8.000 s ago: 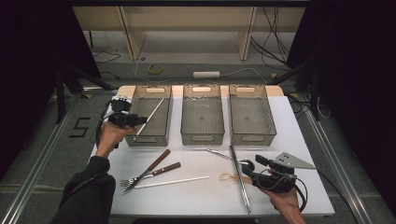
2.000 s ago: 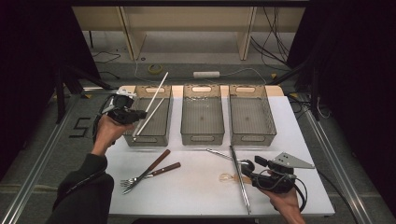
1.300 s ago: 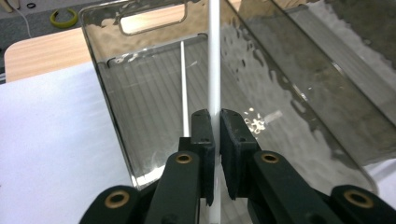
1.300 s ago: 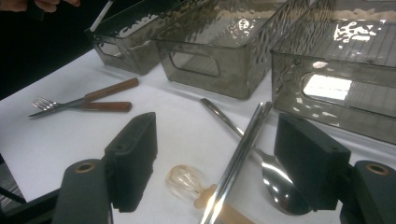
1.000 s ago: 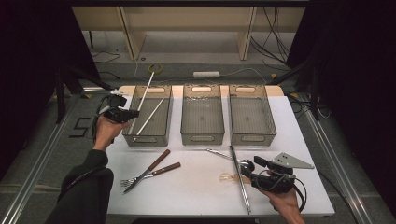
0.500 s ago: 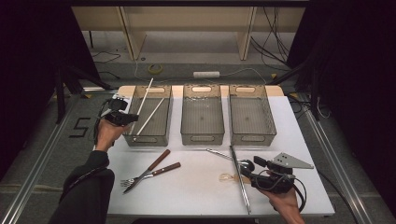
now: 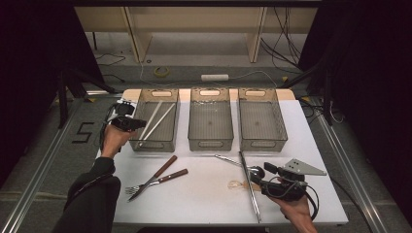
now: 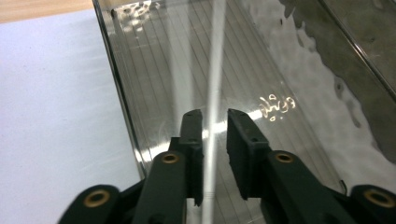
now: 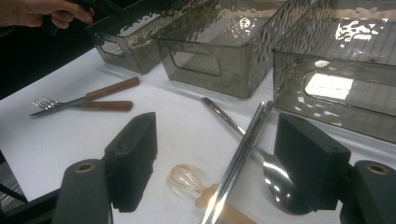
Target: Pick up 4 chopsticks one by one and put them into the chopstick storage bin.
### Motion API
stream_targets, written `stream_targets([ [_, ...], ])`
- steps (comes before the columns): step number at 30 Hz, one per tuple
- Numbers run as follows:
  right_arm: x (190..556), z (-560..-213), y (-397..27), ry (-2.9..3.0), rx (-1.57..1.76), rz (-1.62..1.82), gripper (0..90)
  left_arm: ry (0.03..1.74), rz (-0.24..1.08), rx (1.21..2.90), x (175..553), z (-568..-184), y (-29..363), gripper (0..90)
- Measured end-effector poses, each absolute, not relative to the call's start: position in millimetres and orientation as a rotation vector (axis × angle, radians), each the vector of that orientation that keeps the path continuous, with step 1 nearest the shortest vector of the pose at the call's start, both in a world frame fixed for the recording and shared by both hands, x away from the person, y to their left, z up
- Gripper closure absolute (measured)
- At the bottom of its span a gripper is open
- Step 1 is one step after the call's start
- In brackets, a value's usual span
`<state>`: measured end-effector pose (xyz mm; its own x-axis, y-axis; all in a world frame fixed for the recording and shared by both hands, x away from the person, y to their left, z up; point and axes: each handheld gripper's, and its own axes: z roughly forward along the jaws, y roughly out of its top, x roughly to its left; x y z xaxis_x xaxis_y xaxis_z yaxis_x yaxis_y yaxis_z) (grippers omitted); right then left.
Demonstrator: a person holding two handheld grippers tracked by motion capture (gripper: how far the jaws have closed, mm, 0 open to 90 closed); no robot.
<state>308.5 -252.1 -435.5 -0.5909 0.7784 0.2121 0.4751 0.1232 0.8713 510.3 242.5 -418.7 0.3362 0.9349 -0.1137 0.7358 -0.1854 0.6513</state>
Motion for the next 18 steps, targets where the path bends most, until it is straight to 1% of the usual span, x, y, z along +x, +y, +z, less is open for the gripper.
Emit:
stream_targets([
  [2,308,-435,-252,2.111,1.225,1.455,30.9,1.444,0.403,1.979,506,-415,241,64.5],
  [6,308,-435,-252,2.119,1.227,1.449,30.8,1.42,0.393,1.952,493,-409,236,54.6],
  [13,311,-437,-249,2.171,1.237,1.397,31.1,1.366,0.394,1.932,465,-409,226,43.7],
  [16,311,-437,-246,2.192,1.241,1.344,31.2,1.36,0.425,1.938,456,-411,224,40.2],
  [18,312,-437,-244,2.2,1.257,1.303,31.5,1.351,0.403,1.914,449,-411,224,37.9],
])
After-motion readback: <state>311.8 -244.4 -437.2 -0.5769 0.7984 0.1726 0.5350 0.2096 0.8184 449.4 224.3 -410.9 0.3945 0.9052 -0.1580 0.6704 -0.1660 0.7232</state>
